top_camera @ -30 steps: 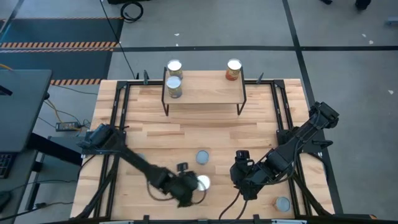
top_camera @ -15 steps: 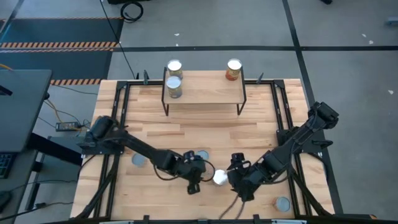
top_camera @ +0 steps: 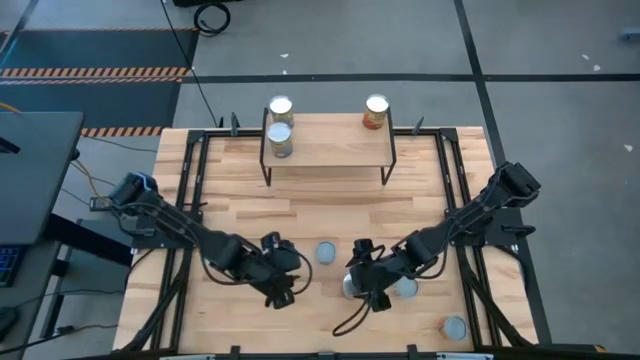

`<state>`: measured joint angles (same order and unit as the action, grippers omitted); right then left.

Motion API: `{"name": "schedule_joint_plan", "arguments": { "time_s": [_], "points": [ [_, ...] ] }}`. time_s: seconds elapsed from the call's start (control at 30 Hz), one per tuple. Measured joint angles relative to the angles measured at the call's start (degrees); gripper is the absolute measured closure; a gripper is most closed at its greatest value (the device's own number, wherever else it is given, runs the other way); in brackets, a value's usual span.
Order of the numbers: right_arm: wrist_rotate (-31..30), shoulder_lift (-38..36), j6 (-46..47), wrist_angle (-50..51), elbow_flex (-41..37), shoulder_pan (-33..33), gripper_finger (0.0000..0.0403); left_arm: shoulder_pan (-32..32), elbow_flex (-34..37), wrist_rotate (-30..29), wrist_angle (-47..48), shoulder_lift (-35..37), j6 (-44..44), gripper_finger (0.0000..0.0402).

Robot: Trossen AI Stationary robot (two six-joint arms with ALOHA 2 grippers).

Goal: Pick and place cans onto a shelf
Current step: Put the canned corn on the shelf

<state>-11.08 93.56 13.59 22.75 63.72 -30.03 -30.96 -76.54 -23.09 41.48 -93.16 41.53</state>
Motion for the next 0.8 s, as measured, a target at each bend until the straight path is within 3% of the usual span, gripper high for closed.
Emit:
{"name": "schedule_joint_plan", "arguments": {
  "time_s": [0.6,0.8],
  "points": [
    [3.02,0.31,0.03,-12.27,-9.68,0.19,0.0004,-0.20,0.00,-1.25,3.79,0.27,1.85,0.0230],
    [3.31,0.29,-5.94,-20.63,-12.44,0.15,0.0014,-0.07,0.00,5.81,3.79,2.41,2.92,0.0230]
  ]
}}
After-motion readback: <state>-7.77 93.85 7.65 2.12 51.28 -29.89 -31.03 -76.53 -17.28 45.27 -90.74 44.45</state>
